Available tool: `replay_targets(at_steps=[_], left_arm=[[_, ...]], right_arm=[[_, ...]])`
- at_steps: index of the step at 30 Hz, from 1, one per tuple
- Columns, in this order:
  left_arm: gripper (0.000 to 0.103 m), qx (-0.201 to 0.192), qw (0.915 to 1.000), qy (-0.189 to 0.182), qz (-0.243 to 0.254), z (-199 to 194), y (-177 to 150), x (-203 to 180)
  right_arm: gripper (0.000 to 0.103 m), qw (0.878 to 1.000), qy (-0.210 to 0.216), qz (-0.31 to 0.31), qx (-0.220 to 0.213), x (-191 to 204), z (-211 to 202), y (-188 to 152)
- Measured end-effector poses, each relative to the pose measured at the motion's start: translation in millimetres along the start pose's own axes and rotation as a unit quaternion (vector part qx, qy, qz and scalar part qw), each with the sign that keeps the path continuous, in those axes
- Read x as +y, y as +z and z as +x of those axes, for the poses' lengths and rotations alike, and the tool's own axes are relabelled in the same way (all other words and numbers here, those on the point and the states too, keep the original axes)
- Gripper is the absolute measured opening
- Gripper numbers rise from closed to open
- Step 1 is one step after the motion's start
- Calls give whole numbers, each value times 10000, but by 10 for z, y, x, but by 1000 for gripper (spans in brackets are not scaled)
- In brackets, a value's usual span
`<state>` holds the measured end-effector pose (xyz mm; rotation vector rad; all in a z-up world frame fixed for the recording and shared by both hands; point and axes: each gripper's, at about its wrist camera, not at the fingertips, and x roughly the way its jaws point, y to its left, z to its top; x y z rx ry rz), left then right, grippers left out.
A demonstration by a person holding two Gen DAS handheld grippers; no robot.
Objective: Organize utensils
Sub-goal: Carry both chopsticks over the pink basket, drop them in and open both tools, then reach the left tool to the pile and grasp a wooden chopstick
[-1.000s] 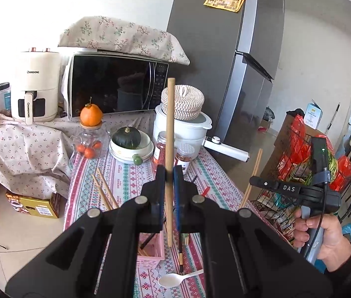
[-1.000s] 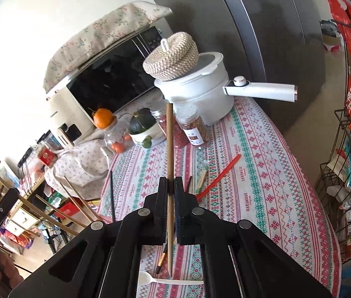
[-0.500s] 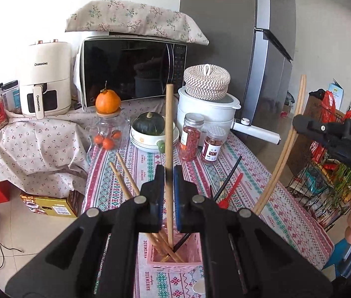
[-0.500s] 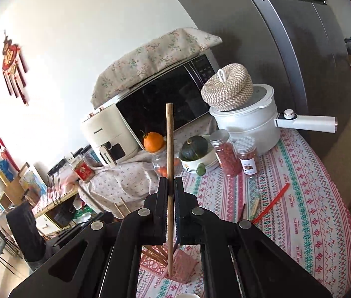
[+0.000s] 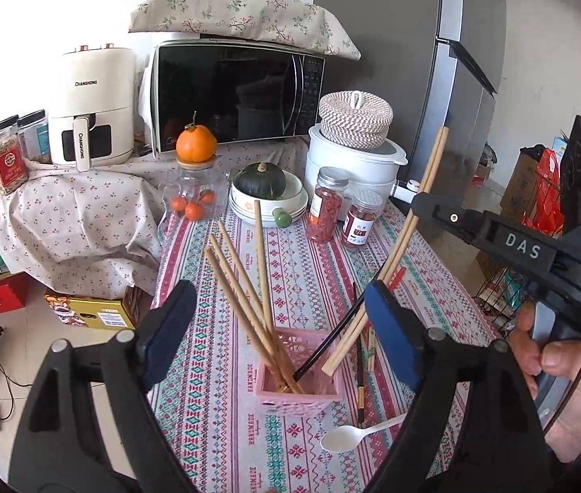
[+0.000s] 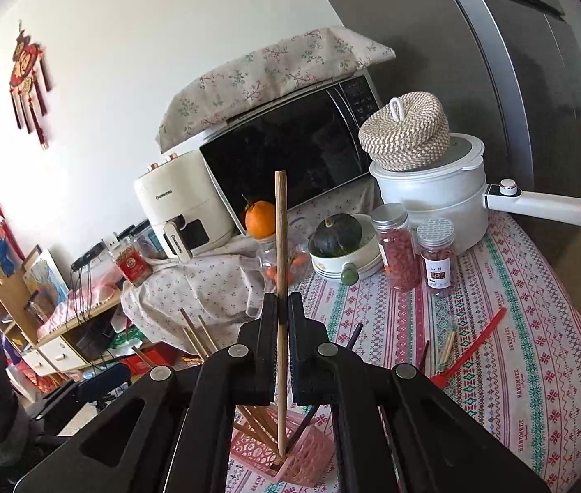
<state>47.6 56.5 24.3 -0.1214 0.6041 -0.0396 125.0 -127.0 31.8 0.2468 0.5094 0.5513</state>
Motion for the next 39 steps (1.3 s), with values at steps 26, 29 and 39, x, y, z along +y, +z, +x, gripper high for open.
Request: replay_targets(at_steps=[26,29,39], left_arm=[[102,533,9969,31,571,-27,-144,-408],[102,674,9945,-97,796,22,-176,-642],[102,1361,9817,-142,1326,484,-209,-1372]], right_arm=[[62,9982,-522,240,192,-744,-532,56],[64,9948,-813,367,483,-1001,-532,4],[65,9594,-1628,1438,1801,-1954,-358,-283]])
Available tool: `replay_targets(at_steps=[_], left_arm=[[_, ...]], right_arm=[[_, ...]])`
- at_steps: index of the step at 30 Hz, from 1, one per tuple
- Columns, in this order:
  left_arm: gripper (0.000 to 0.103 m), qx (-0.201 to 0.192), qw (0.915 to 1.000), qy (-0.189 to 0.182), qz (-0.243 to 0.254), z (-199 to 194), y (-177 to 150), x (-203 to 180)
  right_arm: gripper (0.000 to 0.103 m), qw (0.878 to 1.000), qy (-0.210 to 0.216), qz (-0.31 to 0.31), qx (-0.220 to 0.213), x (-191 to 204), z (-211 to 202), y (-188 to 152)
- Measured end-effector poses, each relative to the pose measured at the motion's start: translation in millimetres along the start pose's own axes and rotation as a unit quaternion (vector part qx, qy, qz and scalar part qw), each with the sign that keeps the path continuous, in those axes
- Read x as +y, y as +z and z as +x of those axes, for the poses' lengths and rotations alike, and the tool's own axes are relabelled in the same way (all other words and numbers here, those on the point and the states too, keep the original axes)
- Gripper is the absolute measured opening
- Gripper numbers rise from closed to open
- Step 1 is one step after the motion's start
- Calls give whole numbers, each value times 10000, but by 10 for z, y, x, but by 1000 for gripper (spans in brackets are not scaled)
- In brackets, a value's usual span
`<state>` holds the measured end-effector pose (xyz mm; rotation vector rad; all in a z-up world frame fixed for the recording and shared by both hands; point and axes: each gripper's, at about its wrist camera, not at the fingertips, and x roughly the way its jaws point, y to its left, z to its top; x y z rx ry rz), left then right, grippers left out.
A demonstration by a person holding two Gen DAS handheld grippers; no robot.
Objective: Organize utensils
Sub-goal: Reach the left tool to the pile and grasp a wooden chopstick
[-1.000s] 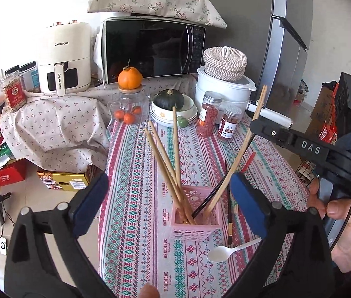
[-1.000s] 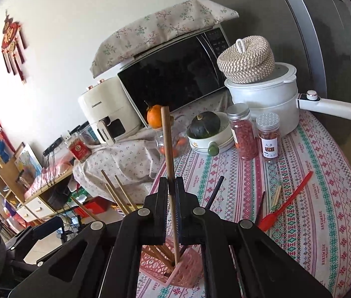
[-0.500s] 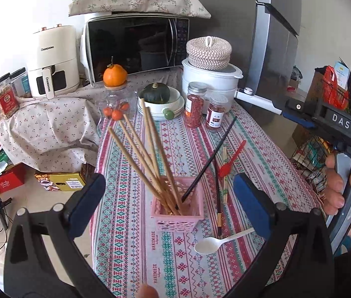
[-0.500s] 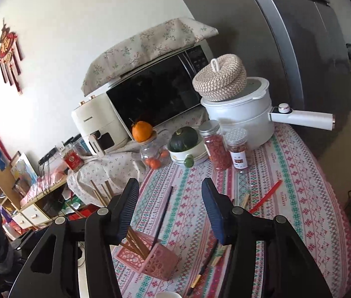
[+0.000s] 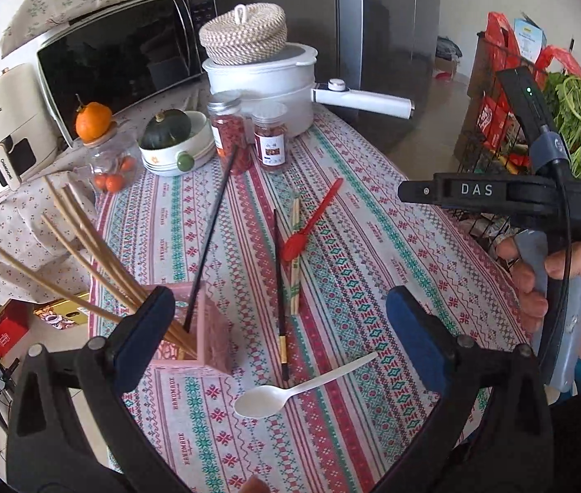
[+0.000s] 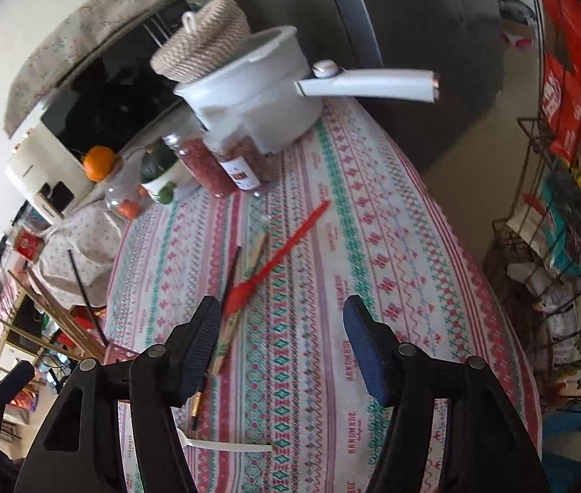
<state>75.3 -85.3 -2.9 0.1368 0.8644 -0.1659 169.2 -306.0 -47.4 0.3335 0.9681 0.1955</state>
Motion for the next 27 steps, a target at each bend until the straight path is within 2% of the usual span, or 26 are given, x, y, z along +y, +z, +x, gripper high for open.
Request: replay_targets(at_steps=[3,5,8,9,11,13,16,19,27], left_arm=[[95,330,9994,-128,39,227,86,-163],[75,562,9980,-283,39,409,161,-254],[55,872,9956,-348,27,754,282,-344],[51,1007,9943,-361,-33,897,320,-341],[36,1295,9903,-437,-257,1193,386,-301],[30,1455,9876,-415,-410,1474,452,-267],[28,1468,9881,-157,-428,1818,574,-249],[19,1515,9869,-23,-547,2101,659,-215],[19,1683,9845,82,-486,2466,761,-276]], right_arm=[[65,9993,-103,282,236,-215,124,19],[65,9985,-211,367,348,-320,187,33],[65,9974,-315,466,444,-436,247,53],[65,9971,-335,502,464,-469,261,59],[65,9966,-359,562,492,-522,282,72],[65,9962,-386,599,499,-558,296,85],[65,9959,-392,630,515,-598,313,98],[65,9960,-438,586,515,-620,325,114],[65,9955,-502,583,556,-666,402,158]])
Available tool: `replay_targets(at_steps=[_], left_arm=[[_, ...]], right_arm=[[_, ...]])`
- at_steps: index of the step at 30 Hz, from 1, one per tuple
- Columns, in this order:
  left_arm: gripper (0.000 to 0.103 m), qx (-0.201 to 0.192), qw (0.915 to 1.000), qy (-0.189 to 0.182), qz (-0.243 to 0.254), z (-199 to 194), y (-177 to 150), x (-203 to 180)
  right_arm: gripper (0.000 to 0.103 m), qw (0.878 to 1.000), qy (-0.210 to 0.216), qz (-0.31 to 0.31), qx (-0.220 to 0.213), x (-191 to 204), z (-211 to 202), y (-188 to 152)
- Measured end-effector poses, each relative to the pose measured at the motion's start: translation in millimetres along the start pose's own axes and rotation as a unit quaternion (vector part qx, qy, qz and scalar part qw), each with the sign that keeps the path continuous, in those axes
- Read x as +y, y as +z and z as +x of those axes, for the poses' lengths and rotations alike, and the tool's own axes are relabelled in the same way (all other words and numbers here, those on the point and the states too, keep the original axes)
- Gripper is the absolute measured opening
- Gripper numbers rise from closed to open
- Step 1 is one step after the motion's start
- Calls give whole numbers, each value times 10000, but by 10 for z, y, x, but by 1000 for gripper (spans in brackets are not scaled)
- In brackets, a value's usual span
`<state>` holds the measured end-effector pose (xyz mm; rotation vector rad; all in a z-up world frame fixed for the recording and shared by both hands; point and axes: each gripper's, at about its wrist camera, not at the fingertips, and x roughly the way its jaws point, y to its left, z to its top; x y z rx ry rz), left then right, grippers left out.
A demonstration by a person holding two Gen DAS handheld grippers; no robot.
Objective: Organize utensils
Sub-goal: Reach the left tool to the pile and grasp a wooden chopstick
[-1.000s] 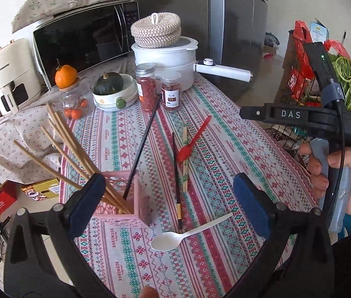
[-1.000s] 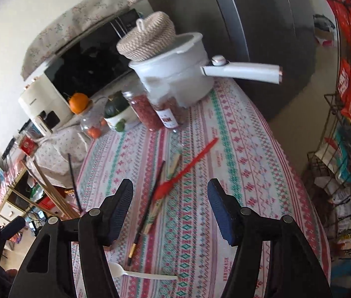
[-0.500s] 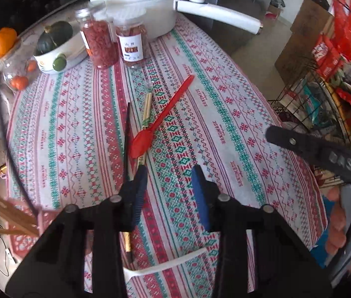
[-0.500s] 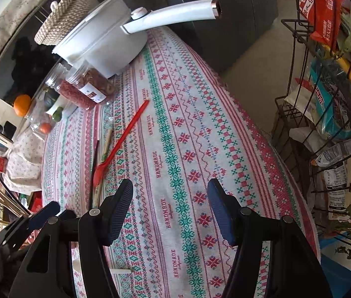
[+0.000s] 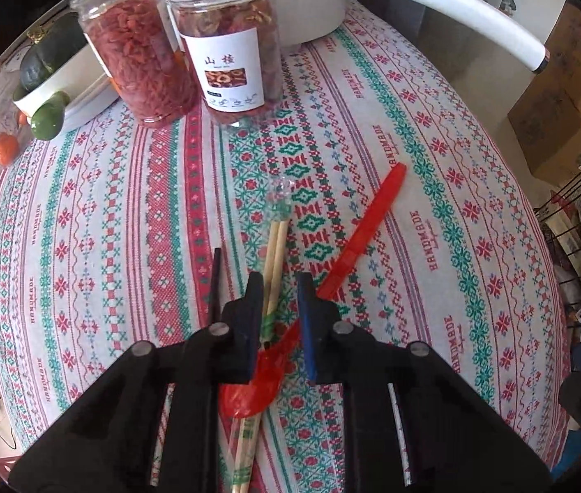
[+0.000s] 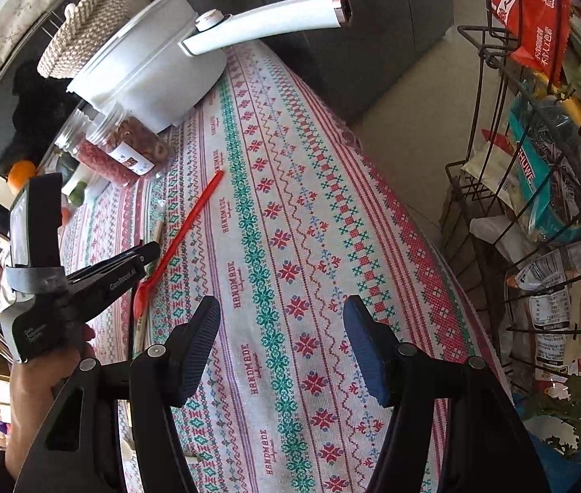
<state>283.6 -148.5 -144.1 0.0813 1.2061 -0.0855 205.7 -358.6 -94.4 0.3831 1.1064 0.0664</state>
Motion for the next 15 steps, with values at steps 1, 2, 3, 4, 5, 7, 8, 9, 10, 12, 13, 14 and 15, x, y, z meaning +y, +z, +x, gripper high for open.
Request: replay_targets(at_steps=[1,2,3,4,5,7,8,9,10,12,13,14,15], left_arm=[[19,92,10000,5,-1,43,17,-2],[19,84,10000,6,-27,51,11,-9],[19,108,9999,-3,-49,57,13,-6],[19,81,9999,-25,-96,55,9,-1],[18,79,9999,-52,-144,52,0,6],[12,59,9998,-95,-163,43,-11,-2],[8,47,9999,-69,-136,43,-18,0],[6,0,9999,-77,-100,20,-46,-10],[6,-63,9999,-125,-72,-29,-79,-36],[6,-214,9995,-213,-18,-171,-126,-96],[6,-311,9992,-267,24,-257,-145,-125],[6,-407,9987,-309,71,-354,-170,-150],[6,-514,9980,-346,125,-455,-198,-172]], right_arm=[[65,10000,1,2,9,-2,7,2],[65,10000,-1,0,13,-3,12,4],[65,10000,-9,1,11,-7,13,5],[65,10000,-18,6,8,-13,12,5],[65,10000,-25,14,3,-19,11,2],[65,10000,-34,38,-3,-33,6,0],[65,10000,-35,54,-8,-37,0,-2],[65,10000,-32,68,-15,-41,-7,-6],[65,10000,-24,80,-26,-42,-18,-9],[65,9999,-10,96,-55,-39,-40,-16],[65,9999,2,100,-69,-32,-52,-20],[65,9999,17,105,-81,-24,-65,-25],[65,9999,33,109,-89,-17,-75,-31]])
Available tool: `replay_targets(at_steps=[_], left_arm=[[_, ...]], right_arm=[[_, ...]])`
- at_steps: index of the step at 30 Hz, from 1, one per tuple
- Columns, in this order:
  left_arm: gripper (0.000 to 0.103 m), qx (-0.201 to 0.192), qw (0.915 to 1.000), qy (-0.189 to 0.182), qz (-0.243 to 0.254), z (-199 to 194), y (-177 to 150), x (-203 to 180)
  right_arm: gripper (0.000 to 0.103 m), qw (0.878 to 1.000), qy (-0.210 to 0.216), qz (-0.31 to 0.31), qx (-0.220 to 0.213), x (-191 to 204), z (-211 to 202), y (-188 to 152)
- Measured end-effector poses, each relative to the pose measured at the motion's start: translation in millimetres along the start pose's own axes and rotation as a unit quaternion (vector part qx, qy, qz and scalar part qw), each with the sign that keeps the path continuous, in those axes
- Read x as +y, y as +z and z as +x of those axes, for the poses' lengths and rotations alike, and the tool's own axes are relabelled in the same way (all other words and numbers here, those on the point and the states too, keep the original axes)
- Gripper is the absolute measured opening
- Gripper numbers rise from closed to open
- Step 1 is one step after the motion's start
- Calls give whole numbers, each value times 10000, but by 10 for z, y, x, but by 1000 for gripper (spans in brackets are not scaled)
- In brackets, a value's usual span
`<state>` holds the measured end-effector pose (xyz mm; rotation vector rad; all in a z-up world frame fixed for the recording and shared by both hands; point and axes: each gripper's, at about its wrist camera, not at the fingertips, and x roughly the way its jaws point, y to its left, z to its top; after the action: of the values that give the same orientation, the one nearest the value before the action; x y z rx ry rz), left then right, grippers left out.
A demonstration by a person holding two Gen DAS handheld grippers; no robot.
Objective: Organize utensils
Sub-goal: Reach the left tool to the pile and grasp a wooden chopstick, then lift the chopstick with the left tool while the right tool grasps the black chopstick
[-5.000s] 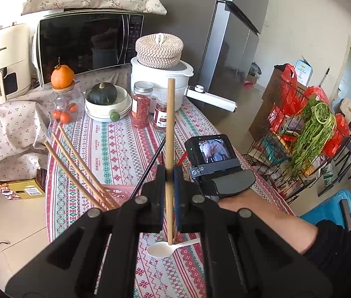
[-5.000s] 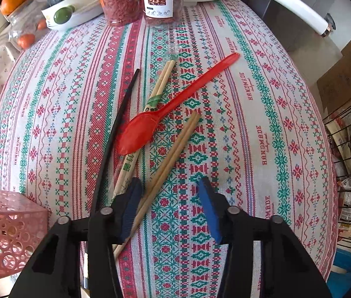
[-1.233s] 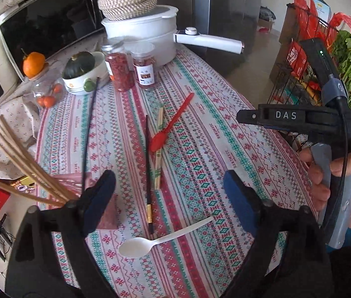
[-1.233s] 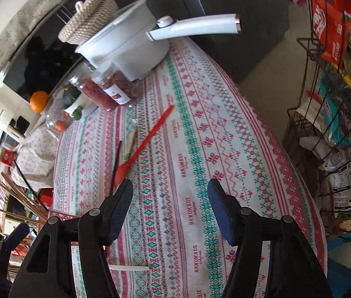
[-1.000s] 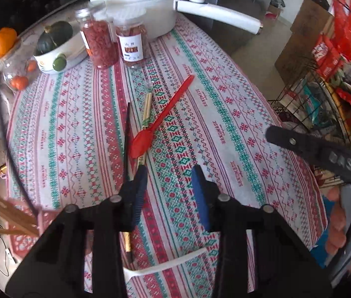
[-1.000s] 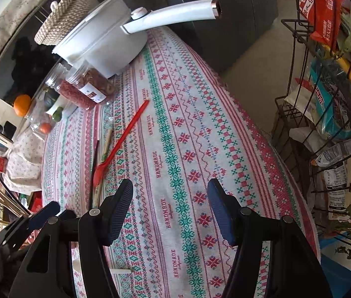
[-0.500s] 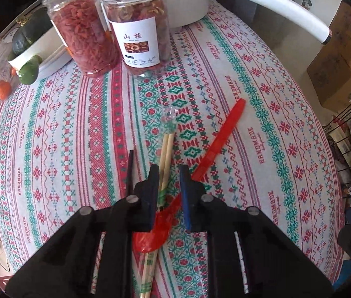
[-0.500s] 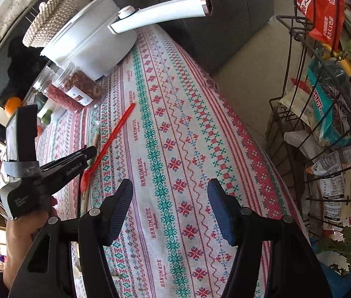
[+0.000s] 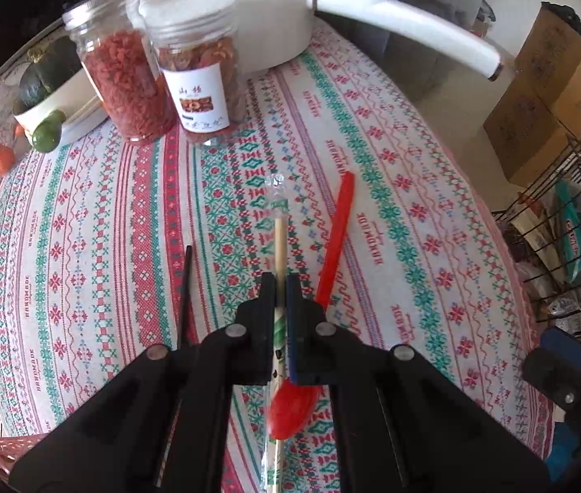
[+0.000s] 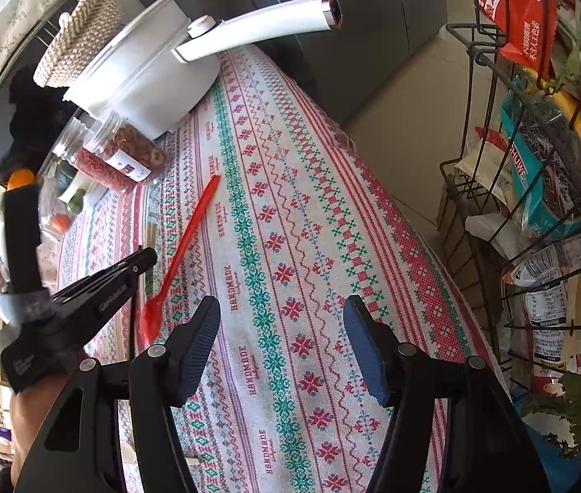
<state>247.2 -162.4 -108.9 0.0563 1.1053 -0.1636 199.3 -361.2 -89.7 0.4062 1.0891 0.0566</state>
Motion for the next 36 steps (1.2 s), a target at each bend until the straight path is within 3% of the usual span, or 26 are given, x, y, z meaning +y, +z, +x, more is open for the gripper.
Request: replay_targets(at_steps=[9,21,27,33,36], left_arm=[[6,-933,9946,-368,262,-952,-253,15],[6,-1710,9820,-750,292,-1709,-746,364],[6,-2105,9741,-796,237,-1951,-1000,591],[6,-2277,9696,-901,46,-2121,-1060,825],[6,-2387,9666,-930,-86,-2222,-1112,960]], right_arm=[[65,9998,143,105,-55,38,-122,-65],[65,9993,311,208,0,146,-137,-142],[65,9991,289,-273,112,484,32,-215],[64,9953,614,-620,411,1000,435,-253],[57,9931,607,-839,548,1279,665,-281]])
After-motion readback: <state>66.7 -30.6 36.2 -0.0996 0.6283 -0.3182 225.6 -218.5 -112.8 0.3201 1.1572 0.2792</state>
